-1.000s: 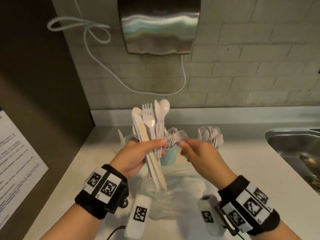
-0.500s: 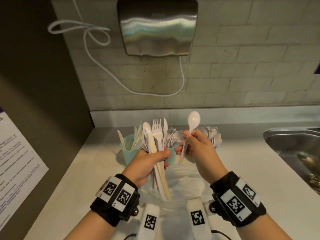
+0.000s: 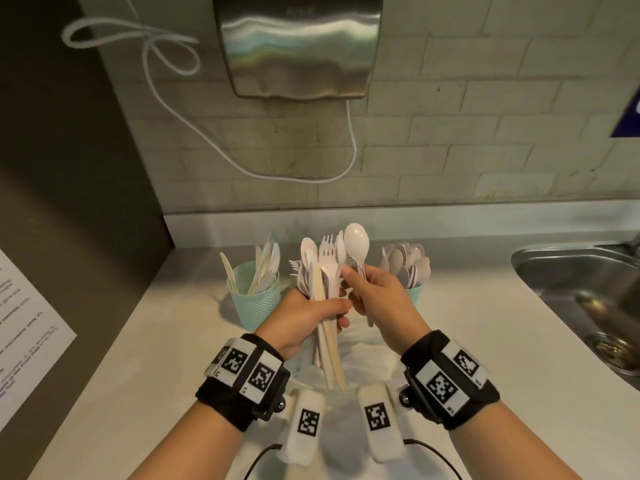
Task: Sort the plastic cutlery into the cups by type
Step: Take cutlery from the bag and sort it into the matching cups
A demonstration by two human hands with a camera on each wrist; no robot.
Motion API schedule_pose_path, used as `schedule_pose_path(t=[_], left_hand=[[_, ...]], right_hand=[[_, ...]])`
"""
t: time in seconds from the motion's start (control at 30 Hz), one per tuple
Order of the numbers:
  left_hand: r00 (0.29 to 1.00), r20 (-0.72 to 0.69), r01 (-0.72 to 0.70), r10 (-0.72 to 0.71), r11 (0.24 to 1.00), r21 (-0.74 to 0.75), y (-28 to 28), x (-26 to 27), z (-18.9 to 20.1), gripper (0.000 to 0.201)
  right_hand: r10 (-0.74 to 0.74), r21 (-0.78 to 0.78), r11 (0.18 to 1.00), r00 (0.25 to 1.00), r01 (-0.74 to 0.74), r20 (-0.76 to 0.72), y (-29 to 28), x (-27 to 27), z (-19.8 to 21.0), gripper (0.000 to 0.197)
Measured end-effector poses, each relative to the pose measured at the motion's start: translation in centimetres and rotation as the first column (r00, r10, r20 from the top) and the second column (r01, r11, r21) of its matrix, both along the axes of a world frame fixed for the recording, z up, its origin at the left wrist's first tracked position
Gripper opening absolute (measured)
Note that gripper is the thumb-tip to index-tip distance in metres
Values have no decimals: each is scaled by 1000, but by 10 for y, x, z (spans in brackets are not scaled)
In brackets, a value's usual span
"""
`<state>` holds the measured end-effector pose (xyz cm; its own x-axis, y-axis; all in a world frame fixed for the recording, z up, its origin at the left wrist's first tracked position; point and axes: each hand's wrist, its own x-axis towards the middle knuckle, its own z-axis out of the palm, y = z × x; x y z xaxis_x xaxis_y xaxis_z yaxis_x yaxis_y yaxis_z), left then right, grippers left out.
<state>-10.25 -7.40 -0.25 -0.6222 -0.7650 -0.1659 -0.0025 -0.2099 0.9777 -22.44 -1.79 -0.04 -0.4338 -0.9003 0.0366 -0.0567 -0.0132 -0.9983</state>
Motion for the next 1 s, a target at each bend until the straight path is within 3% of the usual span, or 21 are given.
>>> schedule_pose_path(t=[0.07, 0.2, 0.33, 0.5, 0.67, 0.8, 0.93, 1.0], left_hand=[[1000, -12, 4, -5, 1000, -29, 1, -1, 0, 22], [1000, -4, 20, -20, 997, -69, 1, -3, -1, 23], [998, -5, 56, -56, 997, -59, 4, -6, -1, 26], [997, -47, 65, -65, 998, -10, 5, -6, -10, 19], [998, -60, 20, -16, 997, 74, 3, -5, -22, 7], [998, -50, -28, 33, 996, 81, 1, -6, -28, 8], [995, -66, -63, 70, 993, 100, -1, -6, -27, 6], [996, -62, -63, 69, 994, 95, -2, -6, -26, 5]], right_hand=[[24, -2, 1000, 1000, -24, -14, 2, 1, 0, 37], [33, -68, 997, 999, -34, -13, 9, 0, 4, 28], [64, -83, 995, 994, -56, 90, 13, 2, 5, 26], [41, -82, 996, 993, -32, 108, 12, 4, 2, 49], [-65, -169, 982, 988, 89, 138, 11, -19, 6, 16], [-90, -207, 970, 979, 128, 184, 5, -53, 16, 19], [-69, -194, 978, 997, 77, 46, -5, -80, 21, 16], [-72, -145, 988, 985, 50, -155, -10, -84, 18, 17]])
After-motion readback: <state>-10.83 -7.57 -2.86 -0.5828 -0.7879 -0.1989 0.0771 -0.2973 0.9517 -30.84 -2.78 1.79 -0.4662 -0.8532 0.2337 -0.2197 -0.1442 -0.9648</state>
